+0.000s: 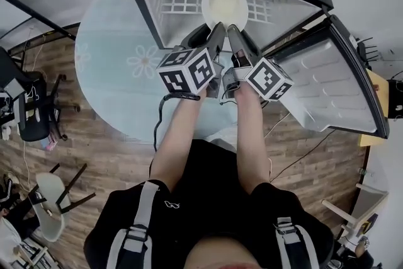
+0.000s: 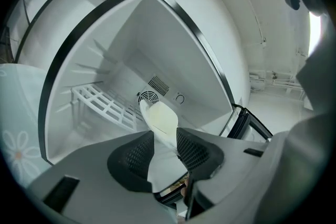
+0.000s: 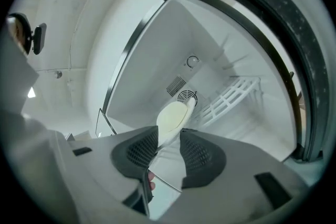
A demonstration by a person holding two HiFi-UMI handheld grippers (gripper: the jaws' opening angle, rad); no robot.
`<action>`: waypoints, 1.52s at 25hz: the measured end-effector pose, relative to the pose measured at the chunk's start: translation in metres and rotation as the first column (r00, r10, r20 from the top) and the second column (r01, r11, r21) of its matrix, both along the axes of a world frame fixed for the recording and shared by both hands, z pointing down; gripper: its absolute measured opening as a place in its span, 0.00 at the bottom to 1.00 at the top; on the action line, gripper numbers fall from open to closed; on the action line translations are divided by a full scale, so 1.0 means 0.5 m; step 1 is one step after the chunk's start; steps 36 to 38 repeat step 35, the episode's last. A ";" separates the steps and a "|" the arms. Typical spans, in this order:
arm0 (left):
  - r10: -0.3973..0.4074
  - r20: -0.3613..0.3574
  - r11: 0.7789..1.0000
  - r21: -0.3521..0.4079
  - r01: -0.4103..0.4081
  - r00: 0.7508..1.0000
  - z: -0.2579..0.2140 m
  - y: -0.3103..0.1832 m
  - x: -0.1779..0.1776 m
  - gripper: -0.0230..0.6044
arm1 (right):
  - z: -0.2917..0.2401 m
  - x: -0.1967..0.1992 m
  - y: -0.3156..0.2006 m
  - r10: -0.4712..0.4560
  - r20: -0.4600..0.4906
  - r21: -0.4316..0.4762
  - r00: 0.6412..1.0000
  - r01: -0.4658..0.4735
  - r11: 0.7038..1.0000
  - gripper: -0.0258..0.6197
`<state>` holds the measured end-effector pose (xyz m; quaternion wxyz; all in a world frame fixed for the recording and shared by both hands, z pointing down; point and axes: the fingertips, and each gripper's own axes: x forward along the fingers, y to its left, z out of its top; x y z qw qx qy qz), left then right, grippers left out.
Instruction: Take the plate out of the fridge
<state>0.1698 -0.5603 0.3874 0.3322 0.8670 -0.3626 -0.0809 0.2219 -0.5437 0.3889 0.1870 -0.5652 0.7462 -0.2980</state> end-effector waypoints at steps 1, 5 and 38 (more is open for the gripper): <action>-0.002 0.000 1.000 0.002 0.002 1.000 -0.005 0.008 0.000 0.23 | -0.009 -0.003 0.007 -0.005 -0.001 0.009 1.000 0.005 1.000 0.25; -0.004 -0.001 0.999 0.035 0.004 1.000 -0.023 0.045 -0.005 0.23 | -0.029 -0.011 0.046 -0.021 -0.025 0.034 0.999 0.022 0.999 0.25; -0.111 0.048 0.994 -0.005 0.112 0.993 -0.012 0.446 -0.041 0.23 | -0.011 -0.036 0.429 -0.146 -0.017 -0.013 0.989 0.146 0.989 0.25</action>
